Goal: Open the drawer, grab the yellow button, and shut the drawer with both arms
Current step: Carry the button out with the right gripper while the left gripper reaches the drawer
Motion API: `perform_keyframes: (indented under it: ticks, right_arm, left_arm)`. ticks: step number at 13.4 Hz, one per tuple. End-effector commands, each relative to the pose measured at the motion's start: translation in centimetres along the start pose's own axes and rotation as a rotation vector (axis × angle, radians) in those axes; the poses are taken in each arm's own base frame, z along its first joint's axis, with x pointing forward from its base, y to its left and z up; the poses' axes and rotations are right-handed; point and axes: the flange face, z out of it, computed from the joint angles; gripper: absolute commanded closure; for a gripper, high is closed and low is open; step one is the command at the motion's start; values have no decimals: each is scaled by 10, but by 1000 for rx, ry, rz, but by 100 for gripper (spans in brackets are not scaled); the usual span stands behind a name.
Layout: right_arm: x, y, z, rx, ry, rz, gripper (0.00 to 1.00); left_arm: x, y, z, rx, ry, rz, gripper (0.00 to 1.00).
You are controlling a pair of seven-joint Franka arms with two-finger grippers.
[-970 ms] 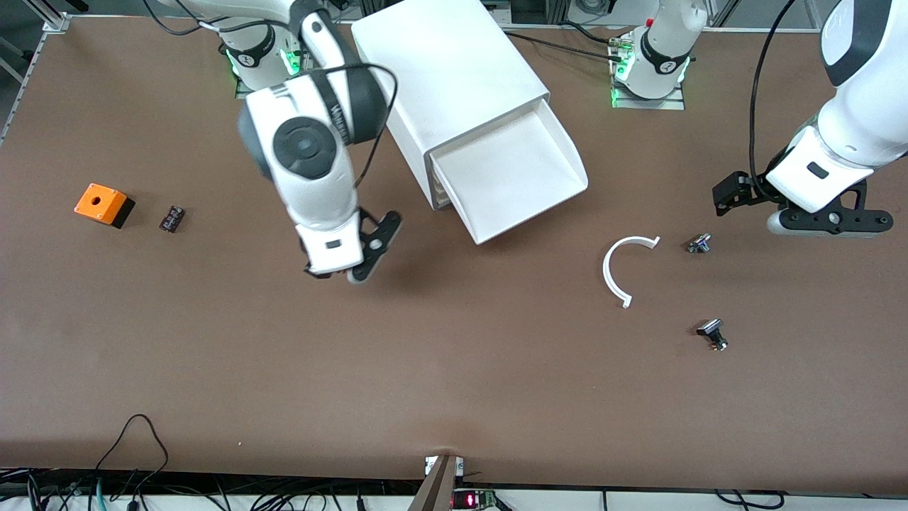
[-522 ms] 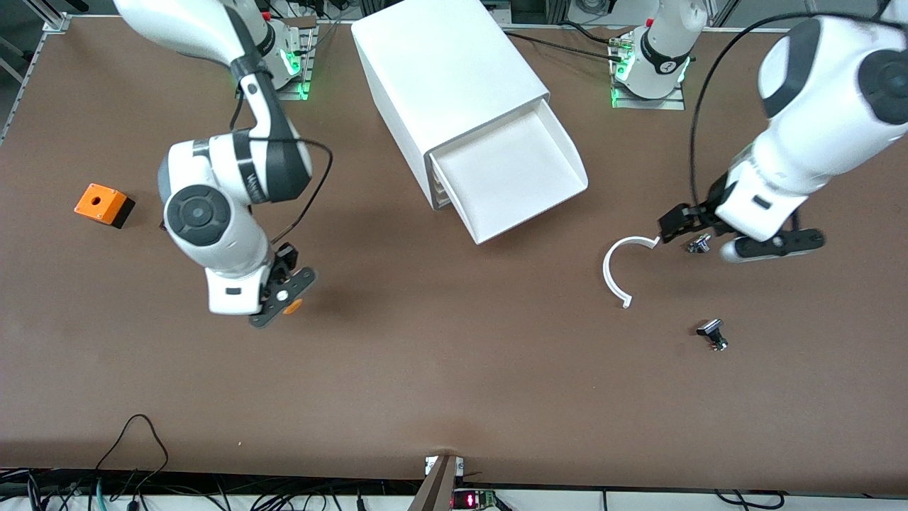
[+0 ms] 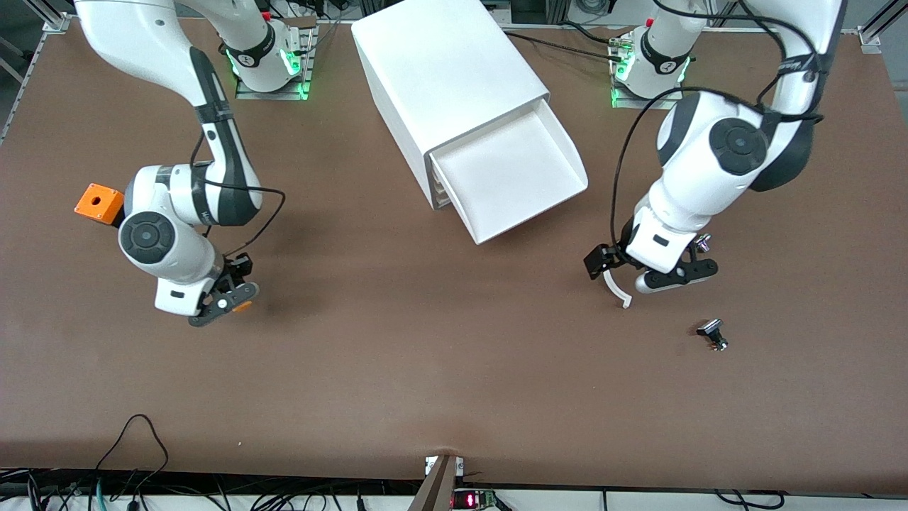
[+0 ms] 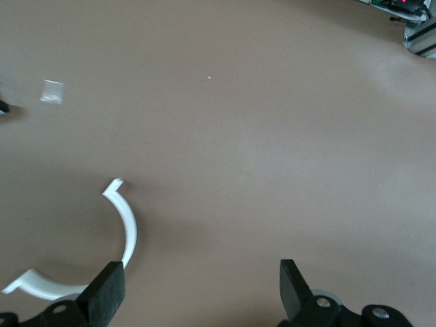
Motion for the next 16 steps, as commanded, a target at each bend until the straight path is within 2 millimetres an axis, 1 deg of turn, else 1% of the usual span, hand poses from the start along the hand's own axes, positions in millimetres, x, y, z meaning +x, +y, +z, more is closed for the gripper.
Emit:
perform_keyframes:
  ticks: [1, 2, 4, 5, 6, 7, 8, 9, 11, 12, 13, 14, 15, 16]
  right_arm:
    - [-42, -3, 10, 24, 41, 38, 71]
    - [-51, 2, 18, 28, 37, 53, 71]
    - [-69, 9, 27, 45, 22, 80, 71]
    - [-77, 5, 36, 51, 16, 81, 70]
    - [-88, 4, 42, 47, 31, 80, 70]
    - [-98, 5, 52, 36, 53, 78, 70]
    - [-105, 8, 59, 30, 64, 84, 70]
    - [-109, 10, 62, 30, 64, 92, 70]
    - [-118, 14, 72, 34, 54, 108, 70]
    - [-119, 17, 77, 27, 58, 113, 70]
    - [-123, 23, 83, 26, 56, 122, 67]
    - [-125, 27, 83, 25, 59, 126, 45]
    - [-122, 30, 76, 23, 73, 134, 12]
    - [-118, 34, 65, 16, 93, 146, 0]
  left_arm:
    - [-17, 6, 20, -19, 2, -20, 0]
    - [-20, 9, 22, -17, -3, -9, 0]
    - [-23, 10, 21, -12, -11, 1, 0]
    - [-29, 12, 25, 1, -34, 8, 0]
    - [-45, 23, 30, 18, -73, 43, 0]
    - [-52, 25, 33, 34, -102, 53, 0]
    - [-67, 30, 40, 53, -136, 73, 0]
    - [-78, 37, 41, 59, -156, 91, 0]
    - [-93, 45, 43, 75, -191, 99, 0]
    - [-99, 46, 46, 82, -200, 105, 0]
    - [-106, 49, 46, 85, -207, 103, 0]
    - [-110, 50, 47, 89, -211, 84, 0]
    - [-118, 51, 50, 98, -228, 85, 0]
    - [-131, 58, 50, 84, -268, 78, 0]
